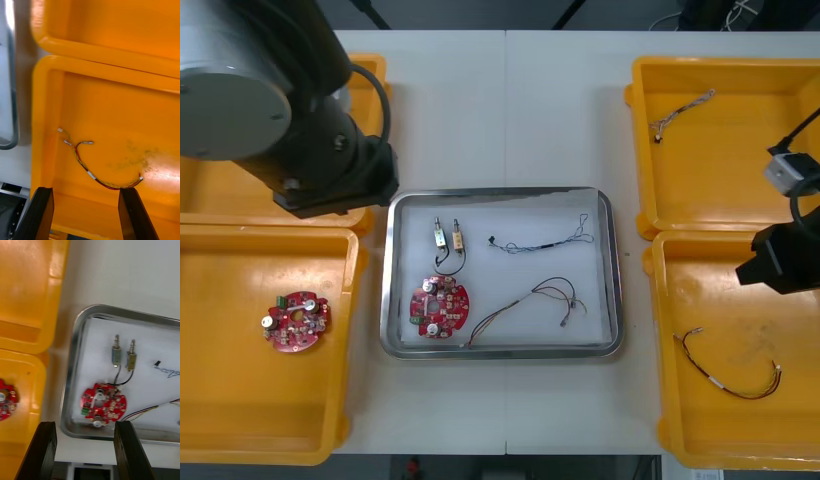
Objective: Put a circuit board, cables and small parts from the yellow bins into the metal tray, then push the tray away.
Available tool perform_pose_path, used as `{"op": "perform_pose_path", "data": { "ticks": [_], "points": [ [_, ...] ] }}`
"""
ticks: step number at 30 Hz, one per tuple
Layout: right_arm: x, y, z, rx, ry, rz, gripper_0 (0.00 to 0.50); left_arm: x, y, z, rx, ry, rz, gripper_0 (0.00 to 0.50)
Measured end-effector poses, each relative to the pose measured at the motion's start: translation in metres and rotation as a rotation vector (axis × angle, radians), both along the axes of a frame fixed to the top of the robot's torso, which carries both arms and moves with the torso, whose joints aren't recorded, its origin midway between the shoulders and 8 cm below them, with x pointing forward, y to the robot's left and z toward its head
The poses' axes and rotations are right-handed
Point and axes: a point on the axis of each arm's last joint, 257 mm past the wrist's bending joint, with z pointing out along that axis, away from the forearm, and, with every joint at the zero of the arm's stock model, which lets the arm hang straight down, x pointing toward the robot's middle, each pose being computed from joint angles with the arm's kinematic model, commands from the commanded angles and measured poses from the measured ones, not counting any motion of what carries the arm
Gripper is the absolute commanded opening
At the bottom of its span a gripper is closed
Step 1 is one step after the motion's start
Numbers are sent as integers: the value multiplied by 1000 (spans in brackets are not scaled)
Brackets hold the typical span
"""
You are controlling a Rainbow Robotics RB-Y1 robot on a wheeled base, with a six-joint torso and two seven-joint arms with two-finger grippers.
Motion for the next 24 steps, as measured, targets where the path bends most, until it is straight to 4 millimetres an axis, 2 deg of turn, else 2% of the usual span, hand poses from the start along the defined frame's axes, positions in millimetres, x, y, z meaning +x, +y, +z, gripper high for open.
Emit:
{"op": "perform_pose_path", "data": {
  "ticks": [4,7,13,21,24],
  "points": [
    [-2,31,0,-53,-8,176,500,-3,34,17,64,-45,-33,480],
    [-5,51,0,-78,-3,263,500,-7,57,21,69,-60,7,500],
    [-10,87,-4,-144,15,419,500,-15,109,14,68,-66,74,500],
    [-16,137,-10,-167,29,579,500,-27,167,-2,231,-57,-183,500],
    [-19,154,-15,-181,37,647,500,-30,182,-7,248,-60,-205,500]
  ]
}}
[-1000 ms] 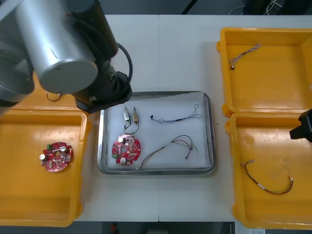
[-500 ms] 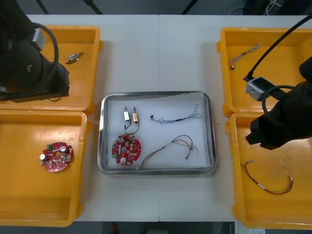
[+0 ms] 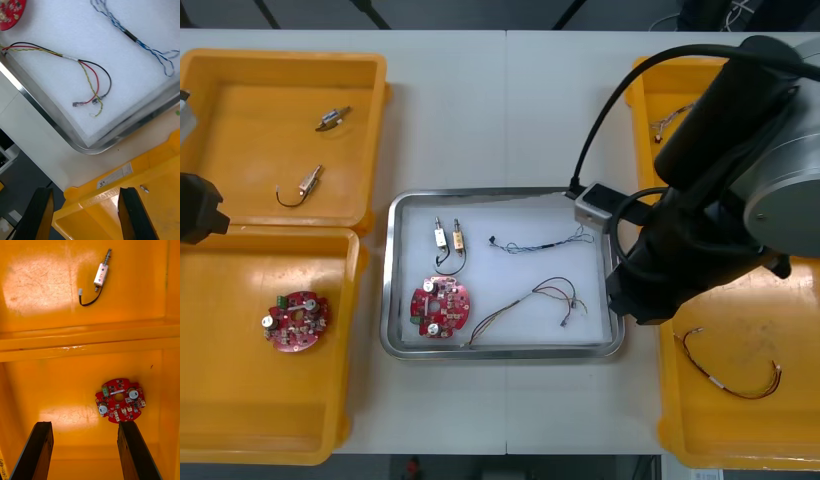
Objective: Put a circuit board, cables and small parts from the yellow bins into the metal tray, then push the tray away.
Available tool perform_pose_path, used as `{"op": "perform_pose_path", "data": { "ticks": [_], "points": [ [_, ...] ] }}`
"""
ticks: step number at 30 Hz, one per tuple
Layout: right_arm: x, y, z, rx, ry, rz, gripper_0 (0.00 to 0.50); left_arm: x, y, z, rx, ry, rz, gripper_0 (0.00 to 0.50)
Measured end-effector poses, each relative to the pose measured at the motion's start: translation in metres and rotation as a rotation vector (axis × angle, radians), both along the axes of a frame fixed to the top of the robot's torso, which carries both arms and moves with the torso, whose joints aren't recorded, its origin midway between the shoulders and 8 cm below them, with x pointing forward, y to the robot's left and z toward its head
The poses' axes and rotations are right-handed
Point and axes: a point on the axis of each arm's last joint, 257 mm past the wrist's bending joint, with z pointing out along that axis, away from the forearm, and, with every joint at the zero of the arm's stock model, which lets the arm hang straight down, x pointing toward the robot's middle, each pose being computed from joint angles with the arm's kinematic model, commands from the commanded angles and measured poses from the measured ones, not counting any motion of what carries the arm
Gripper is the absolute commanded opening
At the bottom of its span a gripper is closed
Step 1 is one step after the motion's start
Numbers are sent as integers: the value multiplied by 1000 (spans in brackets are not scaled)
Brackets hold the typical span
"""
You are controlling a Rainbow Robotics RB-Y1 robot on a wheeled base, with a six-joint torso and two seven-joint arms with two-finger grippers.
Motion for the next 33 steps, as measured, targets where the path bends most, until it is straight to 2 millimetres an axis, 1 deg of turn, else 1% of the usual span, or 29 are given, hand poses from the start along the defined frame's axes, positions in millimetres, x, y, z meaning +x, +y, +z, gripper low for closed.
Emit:
{"op": "perform_pose_path", "data": {
  "ticks": [4,11,15,19,27,33],
  "points": [
    [-2,19,-10,-55,-16,119,500,-4,12,-8,-6,3,30,500],
    [-2,46,-32,-169,-64,385,500,-8,22,-23,-45,-7,60,500],
    [1,65,-46,-194,-118,487,500,-13,26,-32,-62,-2,73,500],
    [-4,80,-66,-225,-142,597,500,-14,27,-37,-70,3,83,500],
    [-11,109,-97,-246,-196,681,500,-10,25,-41,-130,-23,135,500],
    [-14,125,-114,-248,-205,708,500,-15,28,-50,-139,-13,153,500]
  ]
}}
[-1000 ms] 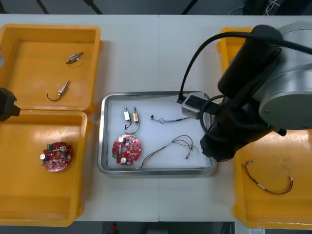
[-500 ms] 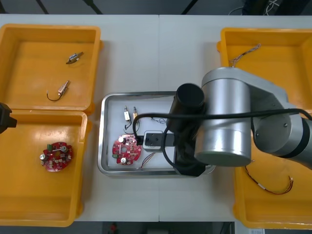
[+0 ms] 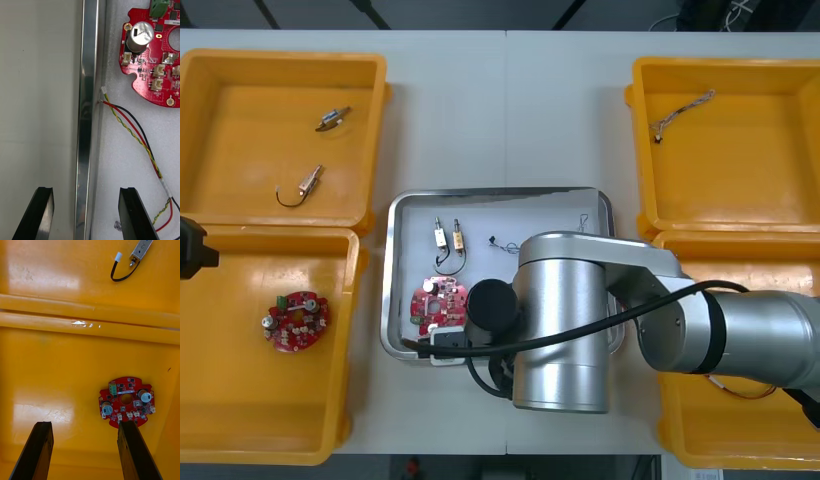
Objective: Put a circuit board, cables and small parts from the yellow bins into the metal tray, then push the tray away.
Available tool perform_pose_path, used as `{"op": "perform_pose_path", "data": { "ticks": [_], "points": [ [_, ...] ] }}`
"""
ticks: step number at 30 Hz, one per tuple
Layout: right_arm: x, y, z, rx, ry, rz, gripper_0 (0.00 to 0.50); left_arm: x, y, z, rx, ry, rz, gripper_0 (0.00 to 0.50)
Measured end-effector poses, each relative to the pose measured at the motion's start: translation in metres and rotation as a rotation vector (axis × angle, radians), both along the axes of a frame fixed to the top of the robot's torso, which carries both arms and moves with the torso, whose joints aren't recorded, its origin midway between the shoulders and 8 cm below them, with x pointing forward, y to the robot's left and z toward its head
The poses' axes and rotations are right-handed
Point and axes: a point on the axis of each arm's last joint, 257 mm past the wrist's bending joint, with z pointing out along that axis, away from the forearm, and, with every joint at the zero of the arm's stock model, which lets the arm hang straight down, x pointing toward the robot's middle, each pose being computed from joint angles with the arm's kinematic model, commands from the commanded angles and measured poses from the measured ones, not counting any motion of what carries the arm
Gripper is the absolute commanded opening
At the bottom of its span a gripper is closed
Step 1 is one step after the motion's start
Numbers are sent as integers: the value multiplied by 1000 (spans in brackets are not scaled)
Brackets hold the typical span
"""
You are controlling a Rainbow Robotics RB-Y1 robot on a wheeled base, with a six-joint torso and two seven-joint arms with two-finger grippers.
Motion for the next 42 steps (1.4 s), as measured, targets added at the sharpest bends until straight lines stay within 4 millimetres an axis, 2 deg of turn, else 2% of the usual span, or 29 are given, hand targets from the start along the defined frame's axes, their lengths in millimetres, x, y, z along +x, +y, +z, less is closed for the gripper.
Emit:
{"op": "perform_pose_path", "data": {
  "ticks": [6,11,38,39,41,42],
  "points": [
    [6,11,-13,14,-5,-1,500,1,6,-2,4,1,16,500],
    [9,10,-24,1,4,-13,500,4,8,-4,3,-12,27,500],
    [11,10,-38,2,1,-19,500,3,0,-11,-32,-9,34,500],
    [11,10,-39,1,1,-20,488,3,0,-11,-32,-9,34,500],
    [12,8,-41,-5,3,-25,363,3,0,-11,-32,-9,34,500],
    [12,7,-42,-7,3,-26,260,3,0,-11,-32,-9,34,500]
  ]
}}
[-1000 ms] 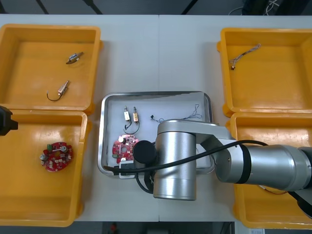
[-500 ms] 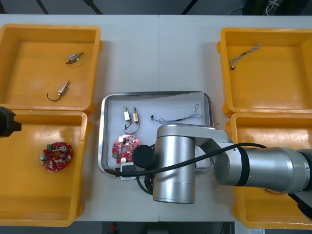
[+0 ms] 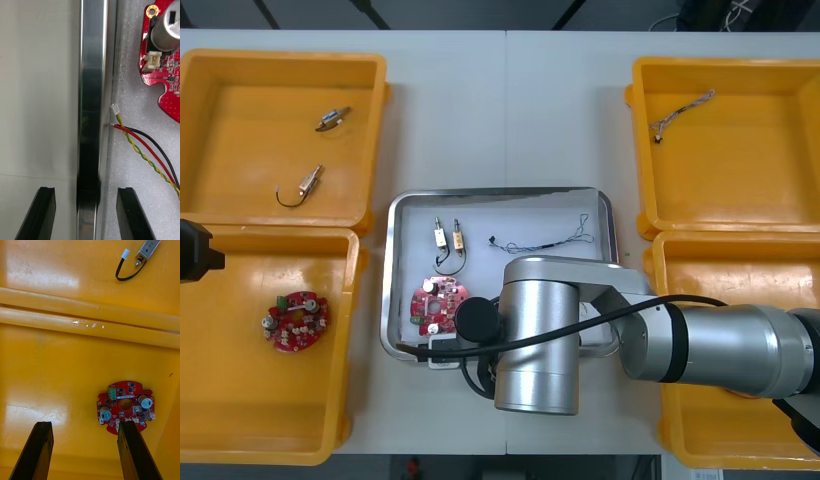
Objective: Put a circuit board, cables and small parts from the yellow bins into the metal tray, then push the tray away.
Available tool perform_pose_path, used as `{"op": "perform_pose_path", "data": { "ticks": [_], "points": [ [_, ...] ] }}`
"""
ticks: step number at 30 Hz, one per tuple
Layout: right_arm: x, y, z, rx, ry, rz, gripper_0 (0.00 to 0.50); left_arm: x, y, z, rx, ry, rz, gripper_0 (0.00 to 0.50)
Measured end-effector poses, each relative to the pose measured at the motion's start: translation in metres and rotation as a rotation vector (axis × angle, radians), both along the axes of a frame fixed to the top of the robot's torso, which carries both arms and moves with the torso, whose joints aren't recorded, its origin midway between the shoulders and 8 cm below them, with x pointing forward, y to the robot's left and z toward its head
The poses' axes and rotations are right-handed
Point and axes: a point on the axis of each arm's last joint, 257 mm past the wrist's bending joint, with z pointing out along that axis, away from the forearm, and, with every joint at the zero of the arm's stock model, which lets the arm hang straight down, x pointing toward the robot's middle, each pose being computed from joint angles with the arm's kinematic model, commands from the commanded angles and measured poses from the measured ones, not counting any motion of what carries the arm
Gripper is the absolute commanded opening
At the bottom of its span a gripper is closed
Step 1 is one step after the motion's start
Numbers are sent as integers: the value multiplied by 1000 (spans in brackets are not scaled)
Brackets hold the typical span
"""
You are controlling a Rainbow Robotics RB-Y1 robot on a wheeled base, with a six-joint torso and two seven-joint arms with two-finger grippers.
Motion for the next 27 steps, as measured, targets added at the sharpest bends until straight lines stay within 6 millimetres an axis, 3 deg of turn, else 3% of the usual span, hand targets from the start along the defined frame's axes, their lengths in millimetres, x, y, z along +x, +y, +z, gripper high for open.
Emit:
{"op": "perform_pose_path", "data": {
  "ticks": [1,3,4,17,27],
  "points": [
    [0,-1,-1,-2,0,-1,157,0,0,0,0,0,0,500],
    [0,-1,-1,-2,1,-1,35,0,0,0,0,0,0,500],
    [0,-1,-1,-3,1,-2,0,0,0,0,0,0,0,500],
    [12,-5,5,-8,-41,-4,0,0,0,0,0,0,1,500],
    [47,-14,36,-31,-136,1,0,0,0,0,0,0,1,500]
  ]
}}
